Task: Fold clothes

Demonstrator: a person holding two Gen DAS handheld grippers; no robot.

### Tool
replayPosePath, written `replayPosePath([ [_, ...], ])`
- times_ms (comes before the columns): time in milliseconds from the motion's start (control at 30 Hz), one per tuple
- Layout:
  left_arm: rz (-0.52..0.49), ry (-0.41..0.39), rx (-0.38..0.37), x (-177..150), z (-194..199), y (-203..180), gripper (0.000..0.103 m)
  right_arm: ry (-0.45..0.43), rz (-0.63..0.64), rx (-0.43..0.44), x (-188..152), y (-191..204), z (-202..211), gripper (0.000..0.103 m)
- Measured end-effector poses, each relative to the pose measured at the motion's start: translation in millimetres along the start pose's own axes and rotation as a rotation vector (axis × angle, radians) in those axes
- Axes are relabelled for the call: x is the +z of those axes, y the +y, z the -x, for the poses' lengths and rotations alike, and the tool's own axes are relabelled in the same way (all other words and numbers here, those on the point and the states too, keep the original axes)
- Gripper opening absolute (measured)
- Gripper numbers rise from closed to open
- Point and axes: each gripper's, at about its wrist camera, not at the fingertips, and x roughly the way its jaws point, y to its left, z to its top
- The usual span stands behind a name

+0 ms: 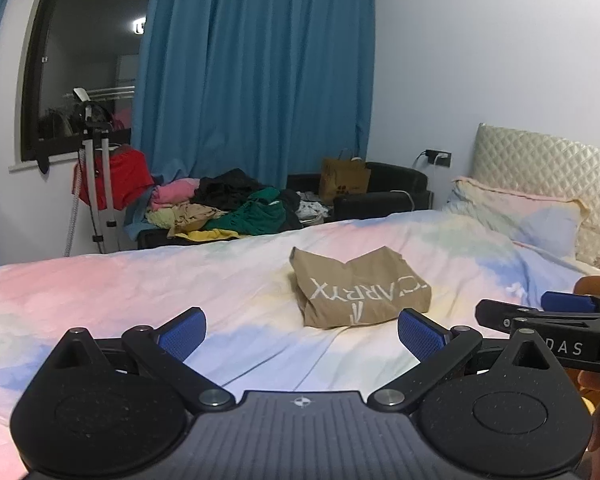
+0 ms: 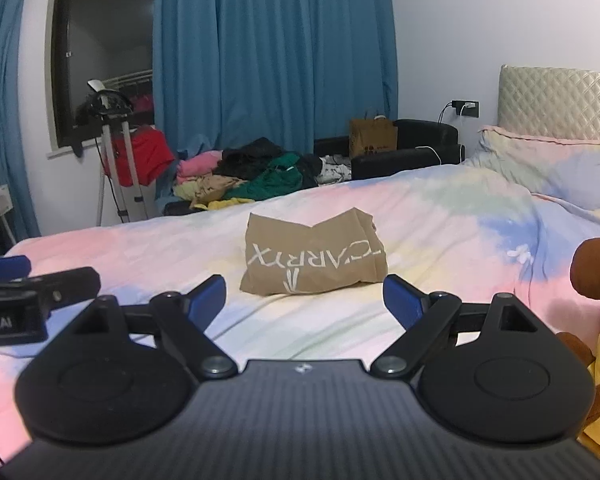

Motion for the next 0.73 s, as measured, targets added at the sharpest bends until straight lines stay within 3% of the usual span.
replayPosePath([
  [733,0.0,0.009,0.028,0.7,3.1,0.6,0.103,0.016,-0.001,0.008,0.3,-2.8,-4.0,0.087],
])
